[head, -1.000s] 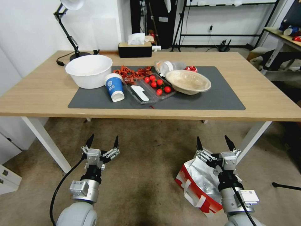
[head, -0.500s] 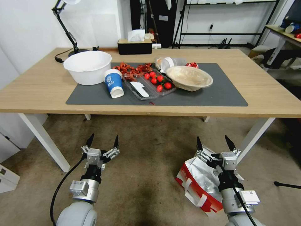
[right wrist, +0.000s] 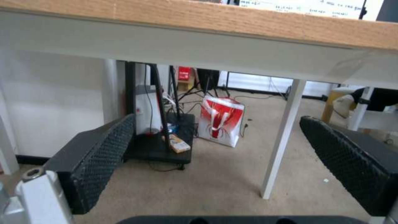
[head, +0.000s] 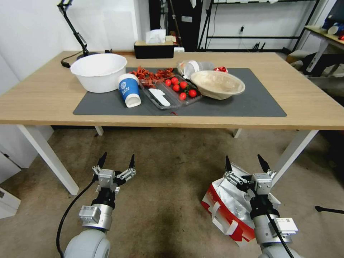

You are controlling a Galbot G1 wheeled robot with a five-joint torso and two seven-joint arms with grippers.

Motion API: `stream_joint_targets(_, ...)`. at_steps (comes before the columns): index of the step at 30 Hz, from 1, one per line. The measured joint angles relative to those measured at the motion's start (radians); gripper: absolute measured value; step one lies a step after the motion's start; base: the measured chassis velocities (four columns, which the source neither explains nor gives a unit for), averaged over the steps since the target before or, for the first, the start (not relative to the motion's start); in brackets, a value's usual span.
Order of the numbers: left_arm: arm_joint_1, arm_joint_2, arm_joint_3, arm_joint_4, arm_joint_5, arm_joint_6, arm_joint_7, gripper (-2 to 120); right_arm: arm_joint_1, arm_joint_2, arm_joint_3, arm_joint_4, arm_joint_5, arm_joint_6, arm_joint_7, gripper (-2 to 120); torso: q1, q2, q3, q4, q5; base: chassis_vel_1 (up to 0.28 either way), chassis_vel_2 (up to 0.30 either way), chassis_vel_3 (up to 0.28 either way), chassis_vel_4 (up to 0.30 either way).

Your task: Pick up the food delivery bag from the floor and place it on the table.

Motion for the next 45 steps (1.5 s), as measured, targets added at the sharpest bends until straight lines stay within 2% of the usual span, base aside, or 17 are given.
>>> stream_joint_targets(12, 0.004, -0.001, 0.001, -0.001, 0.005, 0.002, 0.012, 100, 0.003, -0.002, 0.003, -0.003, 0.001, 0.003, 0.0, 100, -0.021, -0.057, -0.036, 0.0, 0.0, 0.0, 0.0, 0.0, 0.0)
stream_joint_targets(26, 0.008, -0.002, 0.001, -0.005, 0.008, 0.004, 0.012, 100, 0.005, -0.002, 0.004, -0.004, 0.004, 0.003, 0.0, 100, -0.037, -0.104, -0.067, 0.0, 0.0, 0.0, 0.0, 0.0, 0.0)
stream_joint_targets(36, 0.009, -0.003, 0.0, -0.004, 0.011, 0.005, 0.013, 100, 0.0, -0.001, 0.0, -0.003, 0.004, 0.003, 0.0, 100, -0.056, -0.161, -0.106, 0.0, 0.0, 0.0, 0.0, 0.0, 0.0)
stream_joint_targets(45, 0.01, -0.004, 0.001, -0.004, 0.013, 0.005, 0.014, 100, 0.001, -0.001, 0.001, -0.001, 0.004, 0.003, -0.001, 100, -0.067, -0.197, -0.13, 0.0, 0.0, 0.0, 0.0, 0.0, 0.0)
